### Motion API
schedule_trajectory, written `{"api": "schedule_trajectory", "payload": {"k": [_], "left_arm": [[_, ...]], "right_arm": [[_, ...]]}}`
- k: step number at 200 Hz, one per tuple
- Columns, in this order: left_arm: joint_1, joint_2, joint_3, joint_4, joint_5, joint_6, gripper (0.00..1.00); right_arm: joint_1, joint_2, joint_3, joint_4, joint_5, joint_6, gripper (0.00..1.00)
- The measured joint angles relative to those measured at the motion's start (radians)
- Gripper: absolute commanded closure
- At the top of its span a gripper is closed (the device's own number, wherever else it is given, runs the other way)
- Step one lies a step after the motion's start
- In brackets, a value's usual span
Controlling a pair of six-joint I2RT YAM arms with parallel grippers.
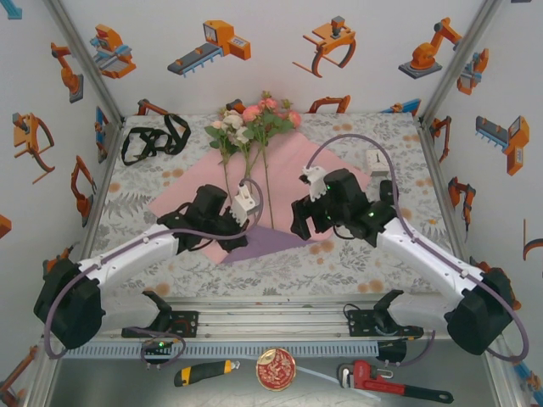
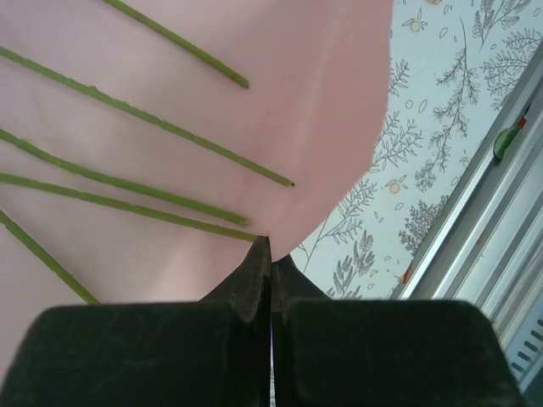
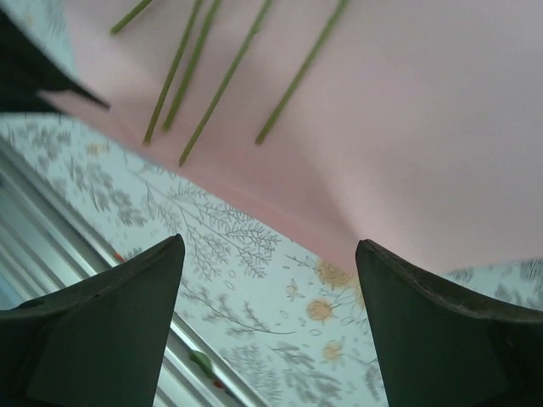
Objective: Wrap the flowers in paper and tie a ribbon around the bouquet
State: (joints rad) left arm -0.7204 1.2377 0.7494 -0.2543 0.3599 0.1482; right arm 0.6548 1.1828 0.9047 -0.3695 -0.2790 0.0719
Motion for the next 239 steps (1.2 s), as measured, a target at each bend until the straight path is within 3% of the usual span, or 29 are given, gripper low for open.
{"api": "schedule_trajectory", "payload": {"k": [44,69,81,101,111,119,139,154,182,199,222,239], "left_arm": [[0.000,0.063,0.056,-0.001,-0.005,0.042,1.00],[0.000,0.089,0.081,-0.001,-0.016,0.046,1.00],[0.000,0.093,0.087,0.000,-0.029,0.047,1.00],[0.000,0.092,0.087,-0.001,-0.052,0.044,0.85],[0.000,0.089,0.086,-0.001,-0.058,0.041,0.60],[0.001,0.082,0.086,-0.001,-0.058,0.033,0.47],[0.001,0.055,0.080,0.001,-0.043,0.009,0.31],[0.001,0.040,0.071,0.002,-0.021,-0.006,0.27],[0.002,0.043,0.043,0.007,0.014,-0.031,0.26],[0.002,0.058,0.029,0.012,0.025,-0.039,0.31],[0.003,0.083,-0.003,0.033,0.026,-0.050,0.46],[0.008,0.109,-0.013,0.034,0.026,-0.061,0.64]], "right_arm": [[-0.006,0.240,0.042,0.082,-0.252,-0.231,0.34],[-0.009,0.320,0.048,0.128,-0.307,-0.267,0.71],[-0.014,0.340,0.060,0.134,-0.323,-0.265,0.85],[-0.039,0.339,0.076,0.149,-0.359,-0.249,1.00],[-0.053,0.335,0.085,0.155,-0.378,-0.242,1.00],[-0.061,0.332,0.088,0.161,-0.388,-0.236,1.00],[-0.071,0.324,0.091,0.173,-0.406,-0.219,1.00],[-0.071,0.324,0.092,0.177,-0.409,-0.206,1.00],[-0.081,0.324,0.092,0.181,-0.401,-0.183,1.00],[-0.102,0.323,0.092,0.187,-0.382,-0.167,1.00],[-0.145,0.311,0.091,0.217,-0.364,-0.133,1.00],[-0.171,0.294,0.091,0.237,-0.356,-0.114,1.00]]}}
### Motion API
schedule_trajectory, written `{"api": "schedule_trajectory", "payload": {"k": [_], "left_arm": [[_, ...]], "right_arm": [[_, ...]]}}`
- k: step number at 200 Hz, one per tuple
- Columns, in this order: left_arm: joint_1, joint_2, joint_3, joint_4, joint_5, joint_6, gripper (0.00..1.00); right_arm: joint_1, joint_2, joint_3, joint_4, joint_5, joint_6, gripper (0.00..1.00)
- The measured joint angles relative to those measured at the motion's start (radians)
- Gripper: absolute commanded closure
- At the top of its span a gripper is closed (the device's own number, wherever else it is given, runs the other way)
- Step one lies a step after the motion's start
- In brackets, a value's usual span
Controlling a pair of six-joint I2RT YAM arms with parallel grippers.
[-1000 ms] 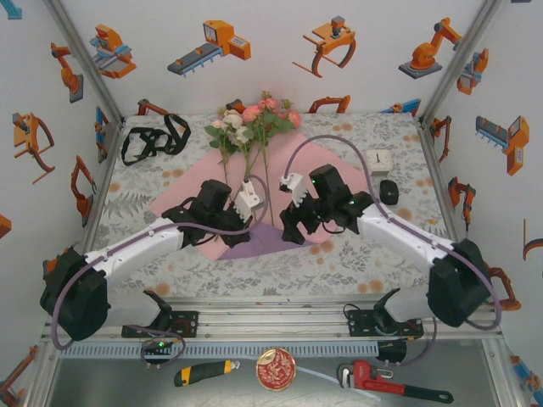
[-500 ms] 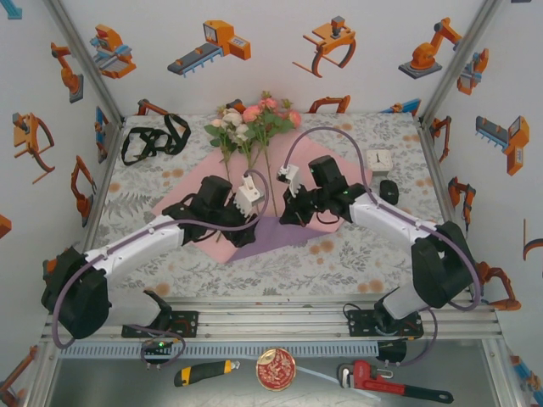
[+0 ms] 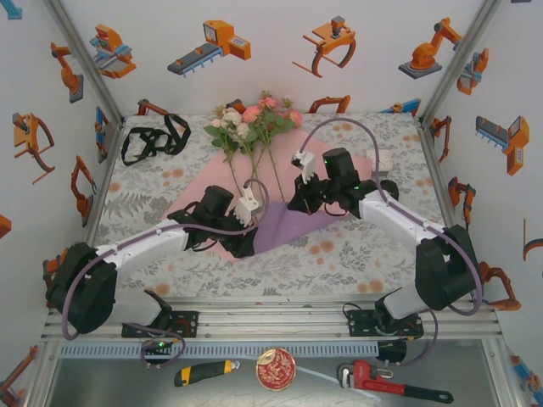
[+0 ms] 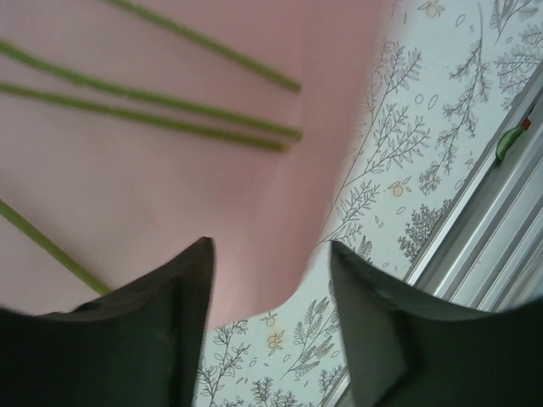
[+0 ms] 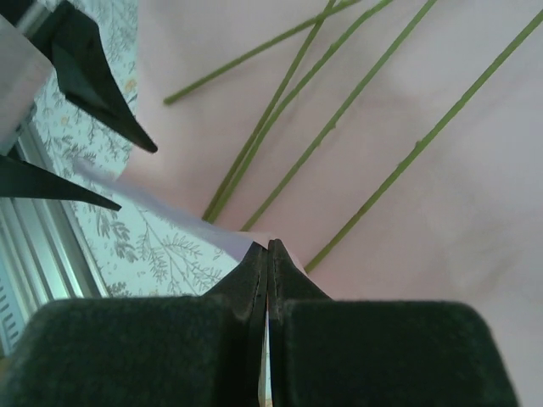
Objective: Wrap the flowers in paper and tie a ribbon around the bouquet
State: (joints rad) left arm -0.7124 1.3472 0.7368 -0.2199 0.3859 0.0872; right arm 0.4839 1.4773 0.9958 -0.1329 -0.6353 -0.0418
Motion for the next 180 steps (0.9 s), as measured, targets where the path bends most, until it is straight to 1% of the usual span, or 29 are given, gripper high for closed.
{"api": "schedule_trajectory", "payload": {"k": [33,38,50,56,60,70,77,82,94,110,129,143,155,162,170,174,180], "left_arm": [[0.019,0.014,0.002,0.007,0.002,-0.006,0.97],[0.024,0.014,0.005,0.008,0.003,-0.008,1.00],[0.040,0.014,0.014,0.010,0.012,-0.008,1.00],[0.048,0.014,0.020,0.011,0.019,-0.009,0.93],[0.051,0.014,0.025,0.011,0.026,-0.008,0.85],[0.063,0.014,0.037,0.011,0.050,-0.007,0.59],[0.066,0.014,0.044,0.011,0.070,-0.010,0.45],[0.068,0.014,0.048,0.010,0.085,-0.016,0.37],[0.068,0.008,0.055,0.007,0.135,-0.017,0.26],[0.066,-0.014,0.057,-0.013,0.193,-0.027,0.16],[0.053,-0.034,0.069,-0.040,0.254,-0.030,0.07],[0.032,-0.035,0.072,-0.037,0.262,-0.032,0.06],[0.014,-0.028,0.072,-0.025,0.243,-0.033,0.07],[0.005,-0.017,0.072,-0.007,0.226,-0.035,0.09],[0.000,0.001,0.071,0.018,0.206,-0.038,0.14],[-0.001,0.015,0.071,0.033,0.193,-0.043,0.18],[-0.001,0.037,0.072,0.055,0.174,-0.051,0.30]], "right_arm": [[-0.003,-0.004,0.000,0.011,-0.001,0.018,1.00],[-0.003,-0.004,0.000,0.011,0.000,0.019,1.00],[-0.003,-0.004,0.000,0.010,0.001,0.020,1.00],[-0.003,-0.004,0.000,0.010,0.001,0.019,1.00],[-0.003,-0.004,0.000,0.008,0.003,0.019,1.00],[-0.003,-0.004,0.000,0.003,0.008,0.019,1.00],[-0.003,-0.004,0.000,-0.005,0.015,0.018,1.00],[-0.003,-0.004,0.000,-0.013,0.022,0.017,1.00],[-0.005,-0.004,0.000,-0.034,0.034,0.013,1.00],[-0.009,-0.003,0.000,-0.056,0.053,0.007,1.00],[-0.015,-0.003,0.000,-0.072,0.074,0.002,1.00],[-0.017,-0.002,0.000,-0.080,0.082,-0.001,1.00],[-0.017,0.000,0.000,-0.087,0.086,-0.002,1.00],[-0.017,0.002,0.000,-0.089,0.087,-0.003,1.00],[-0.017,0.003,0.000,-0.090,0.088,-0.003,1.00],[-0.017,0.004,0.000,-0.091,0.088,-0.003,1.00],[-0.017,0.005,0.000,-0.093,0.087,-0.003,1.00]]}}
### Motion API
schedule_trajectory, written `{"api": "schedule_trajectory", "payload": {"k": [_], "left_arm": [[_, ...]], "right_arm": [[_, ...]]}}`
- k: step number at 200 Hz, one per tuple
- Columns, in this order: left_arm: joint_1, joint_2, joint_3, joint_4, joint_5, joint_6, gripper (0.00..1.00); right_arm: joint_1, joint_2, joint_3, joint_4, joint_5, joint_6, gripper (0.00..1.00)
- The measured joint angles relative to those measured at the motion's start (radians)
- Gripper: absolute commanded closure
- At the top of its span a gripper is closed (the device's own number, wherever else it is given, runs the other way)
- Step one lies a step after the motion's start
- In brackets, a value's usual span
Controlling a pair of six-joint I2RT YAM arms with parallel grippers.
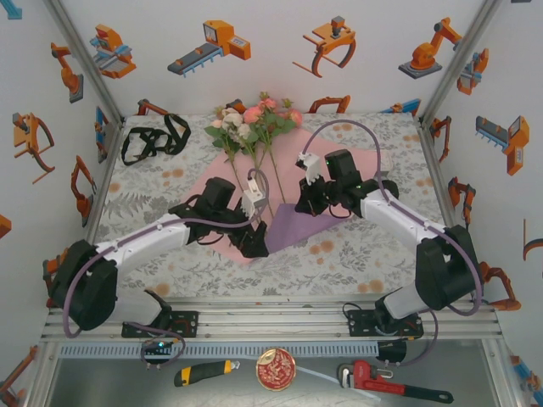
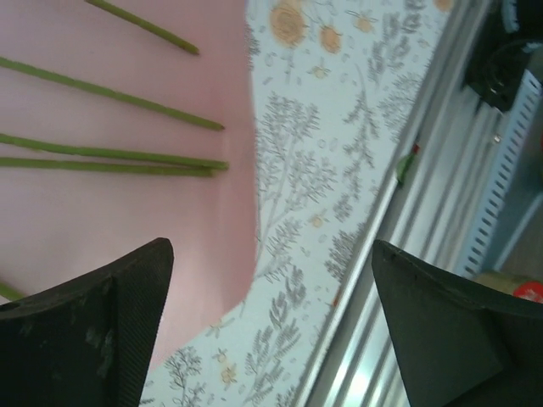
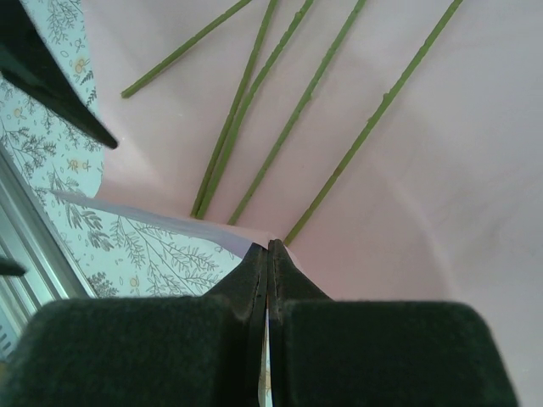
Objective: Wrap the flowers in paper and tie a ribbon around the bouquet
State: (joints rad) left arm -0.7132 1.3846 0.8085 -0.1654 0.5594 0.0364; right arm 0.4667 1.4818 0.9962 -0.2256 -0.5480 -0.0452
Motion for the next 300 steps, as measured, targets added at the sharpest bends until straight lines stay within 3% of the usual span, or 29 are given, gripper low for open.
{"api": "schedule_trajectory", "payload": {"k": [16,40,110,162,185,208,218,251,280,300], "left_arm": [[0.001,0.063,0.004,0.030,-0.045,-0.005,0.66],[0.001,0.111,0.007,0.041,-0.100,-0.027,1.00],[0.015,-0.052,0.010,0.030,-0.145,-0.025,1.00],[0.018,0.058,0.011,0.054,-0.183,-0.036,1.00],[0.027,0.081,0.011,0.096,-0.219,-0.049,1.00],[0.040,0.129,0.013,0.121,-0.247,-0.063,1.00],[0.043,0.151,0.013,0.125,-0.259,-0.071,1.00],[0.050,0.180,0.013,0.128,-0.296,-0.088,1.00],[0.054,0.189,0.013,0.133,-0.306,-0.105,1.00],[0.054,0.206,0.013,0.140,-0.322,-0.123,1.00]], "right_arm": [[0.000,0.001,0.000,-0.006,0.000,0.000,1.00],[0.000,0.001,0.000,-0.020,0.009,0.000,1.00],[0.000,-0.161,-0.092,-0.035,0.041,0.028,1.00],[0.000,0.039,-0.031,0.023,0.108,0.057,0.95],[0.000,0.140,0.028,0.037,0.153,0.069,0.86],[0.000,0.195,0.054,0.042,0.212,0.092,0.58],[0.000,0.202,0.061,0.037,0.233,0.095,0.53],[0.000,0.154,0.078,-0.002,0.293,0.132,0.52],[0.031,-0.021,0.039,-0.006,0.337,0.222,0.57],[0.091,-0.151,-0.060,0.087,0.332,0.310,0.61]]}}
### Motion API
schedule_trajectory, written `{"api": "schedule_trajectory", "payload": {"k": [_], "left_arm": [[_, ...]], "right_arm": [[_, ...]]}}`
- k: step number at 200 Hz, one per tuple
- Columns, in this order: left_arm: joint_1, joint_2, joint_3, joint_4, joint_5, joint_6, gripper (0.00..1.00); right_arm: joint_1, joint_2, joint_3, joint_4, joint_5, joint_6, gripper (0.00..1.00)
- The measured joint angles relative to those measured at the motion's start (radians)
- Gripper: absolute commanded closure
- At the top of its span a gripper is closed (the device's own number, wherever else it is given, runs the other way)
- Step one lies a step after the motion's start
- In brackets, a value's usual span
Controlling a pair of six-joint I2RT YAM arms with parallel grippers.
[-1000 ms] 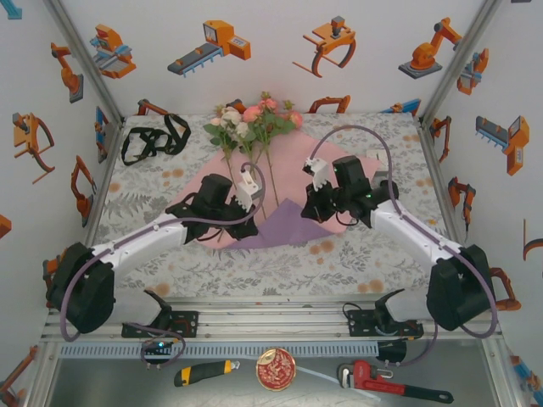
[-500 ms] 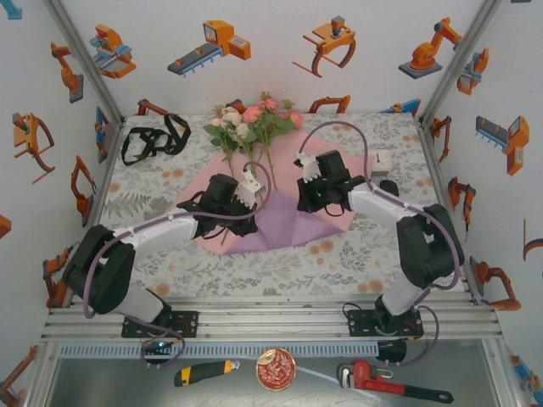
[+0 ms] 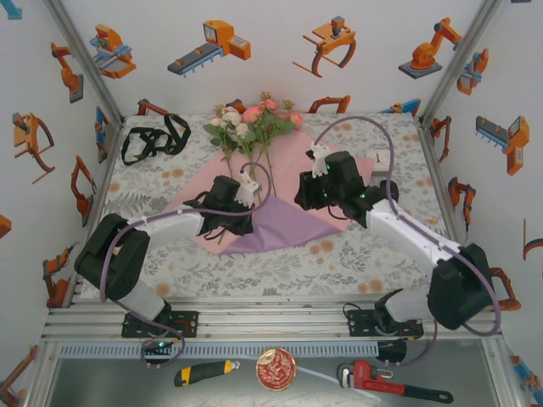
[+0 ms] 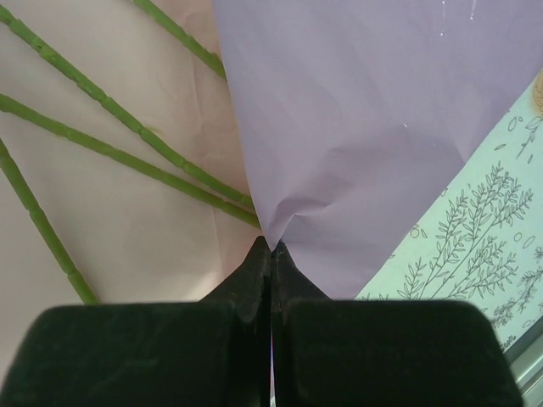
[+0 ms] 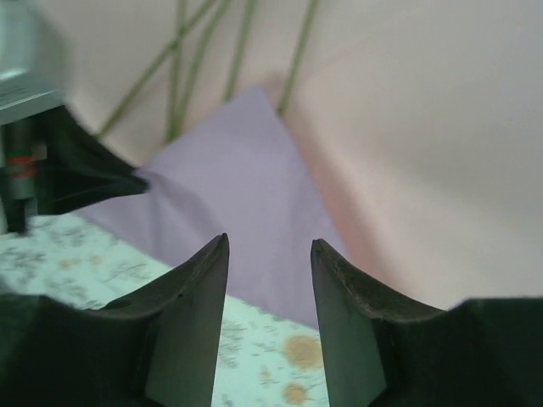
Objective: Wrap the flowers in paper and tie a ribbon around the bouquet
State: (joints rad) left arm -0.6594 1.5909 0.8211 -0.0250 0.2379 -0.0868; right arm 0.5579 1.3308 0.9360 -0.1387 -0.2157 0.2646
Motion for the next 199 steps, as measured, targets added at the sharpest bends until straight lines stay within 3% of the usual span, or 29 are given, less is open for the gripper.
{"api": "schedule_trajectory", "payload": {"k": [12,73,90,129,156,199], "left_arm": [[0.000,0.012,0.000,0.001,-0.013,-0.011,1.00],[0.001,0.000,0.004,-0.072,-0.089,-0.044,0.57],[0.002,-0.043,0.008,-0.119,-0.096,-0.064,0.51],[0.000,-0.222,0.047,-0.231,-0.076,-0.134,0.48],[-0.015,-0.314,0.063,-0.230,-0.004,-0.203,0.48],[-0.049,-0.156,0.052,-0.138,0.074,-0.294,0.62]], "right_arm": [[0.031,-0.013,-0.048,0.045,-0.005,0.037,0.62],[0.058,0.249,-0.105,0.114,0.048,0.115,0.63],[0.058,0.278,-0.105,0.129,0.069,0.126,0.63],[0.059,0.303,-0.104,0.146,0.122,0.133,0.63],[0.060,0.304,-0.104,0.149,0.156,0.132,0.62],[0.060,0.277,-0.104,0.144,0.161,0.132,0.60]]}}
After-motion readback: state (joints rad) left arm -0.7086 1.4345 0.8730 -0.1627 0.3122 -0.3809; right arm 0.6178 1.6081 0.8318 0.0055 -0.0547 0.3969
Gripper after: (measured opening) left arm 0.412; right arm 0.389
